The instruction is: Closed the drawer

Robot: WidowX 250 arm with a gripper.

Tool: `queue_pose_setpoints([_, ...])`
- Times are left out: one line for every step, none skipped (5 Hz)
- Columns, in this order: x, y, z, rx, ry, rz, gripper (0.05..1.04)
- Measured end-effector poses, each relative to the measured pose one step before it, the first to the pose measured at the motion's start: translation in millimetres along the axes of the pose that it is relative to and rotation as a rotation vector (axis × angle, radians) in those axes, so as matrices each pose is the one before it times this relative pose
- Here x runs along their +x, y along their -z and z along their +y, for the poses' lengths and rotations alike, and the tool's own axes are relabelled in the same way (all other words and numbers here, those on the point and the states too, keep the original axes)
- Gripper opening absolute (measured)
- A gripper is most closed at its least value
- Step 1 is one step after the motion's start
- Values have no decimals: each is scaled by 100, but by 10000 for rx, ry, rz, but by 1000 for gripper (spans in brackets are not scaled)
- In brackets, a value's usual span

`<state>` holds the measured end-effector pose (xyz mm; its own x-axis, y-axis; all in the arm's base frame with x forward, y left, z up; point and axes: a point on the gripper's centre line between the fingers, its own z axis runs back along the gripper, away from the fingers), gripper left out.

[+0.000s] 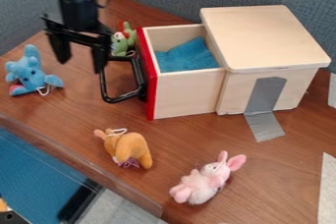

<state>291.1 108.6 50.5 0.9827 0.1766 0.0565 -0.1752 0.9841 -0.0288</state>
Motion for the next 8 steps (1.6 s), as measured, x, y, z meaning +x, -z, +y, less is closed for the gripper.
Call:
queue_pose_setpoints([1260, 1282, -1483, 151, 63, 127, 1001])
queue_pose_setpoints([699, 1445, -835, 218, -81, 215, 1001])
queue_pose_setpoints([-170, 1470, 75, 316, 10, 371, 947])
queue_pose_setpoints([208, 158, 148, 99, -88, -150, 666])
queue_pose_setpoints([285, -24, -656, -163, -292, -161, 400])
queue_pose_setpoints([164, -193, -798, -351, -561, 4, 331])
queue_pose_setpoints([700, -695, -2146, -404, -321, -137, 311])
queue_pose_setpoints([480, -581, -1675, -159, -5, -104, 310])
